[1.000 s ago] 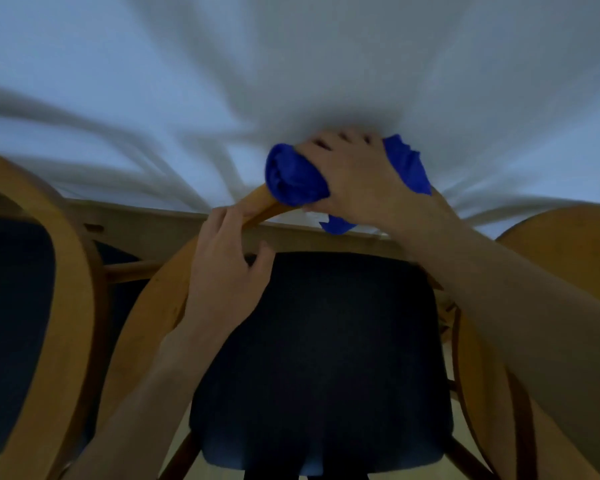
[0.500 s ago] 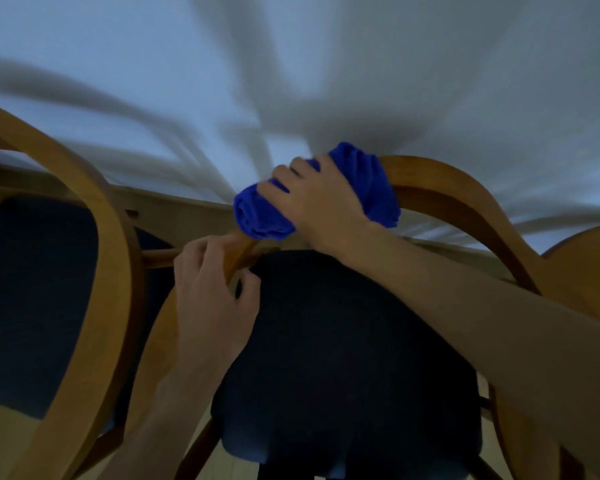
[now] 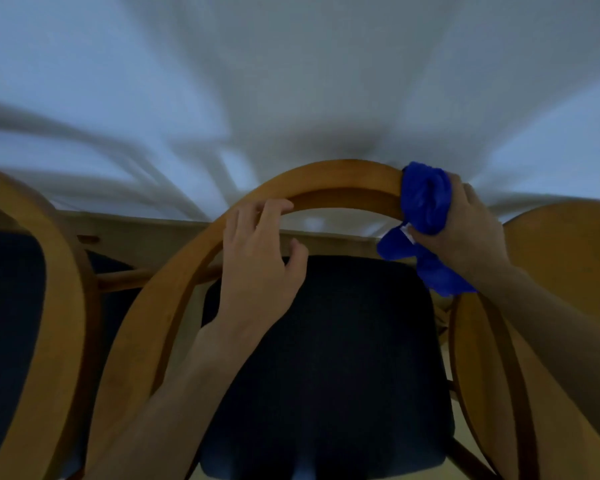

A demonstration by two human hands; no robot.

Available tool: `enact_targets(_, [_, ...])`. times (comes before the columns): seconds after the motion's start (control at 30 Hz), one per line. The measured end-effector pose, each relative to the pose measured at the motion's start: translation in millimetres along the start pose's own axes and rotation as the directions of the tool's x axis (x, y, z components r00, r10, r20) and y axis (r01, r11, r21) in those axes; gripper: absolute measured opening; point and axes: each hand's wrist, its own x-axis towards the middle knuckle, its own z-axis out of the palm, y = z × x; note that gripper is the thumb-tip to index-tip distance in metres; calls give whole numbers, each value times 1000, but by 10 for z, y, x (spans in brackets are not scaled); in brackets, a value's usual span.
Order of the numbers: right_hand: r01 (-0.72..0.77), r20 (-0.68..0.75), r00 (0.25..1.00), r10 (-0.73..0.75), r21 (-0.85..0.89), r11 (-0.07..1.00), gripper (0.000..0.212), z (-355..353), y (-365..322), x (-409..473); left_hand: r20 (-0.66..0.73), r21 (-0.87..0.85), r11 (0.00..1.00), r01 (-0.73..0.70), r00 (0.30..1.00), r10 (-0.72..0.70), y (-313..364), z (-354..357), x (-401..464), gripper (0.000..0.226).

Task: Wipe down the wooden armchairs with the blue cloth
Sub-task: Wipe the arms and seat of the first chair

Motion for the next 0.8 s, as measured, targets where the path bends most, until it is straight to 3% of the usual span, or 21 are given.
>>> enact_targets(0.1, [3,18,1000,-3,9,1000,74,-4,-69,93,4,18,1000,-15,1000,15,-41,17,-18,37])
enact_targets(0.27, [259,97,962,-253,-49,965,80,-95,-619,473,-23,-15,999,31,999,-31,-79,-13,-79,37])
enact_targets(0.4, [482,307,855,-418,-171,859,77,-133,-1166,722,-30,-30,996,84,996,-85,-49,-48,-139,40])
enact_targets(0.5, [583,538,751,-383,-268,767,83,-101,-1637,882,-28,0,993,116,993,-116,-49,-44,-193,40])
enact_targets(0.57, [600,630,707,-322,-292,745,74,-33,-1880,945,-25,22,988,150,988,-149,-54,-30,-238,41])
enact_targets(0.73, [579,664,645,-378,-103,808,63,23,-1812,1034,-42,32,978,208,977,-207,-32,44,-335,37])
enact_targets(0.8, [522,597,672,-438,38,852,60,-58,-1568,986,-26,35,978,204,979,-203,27,112,-340,37])
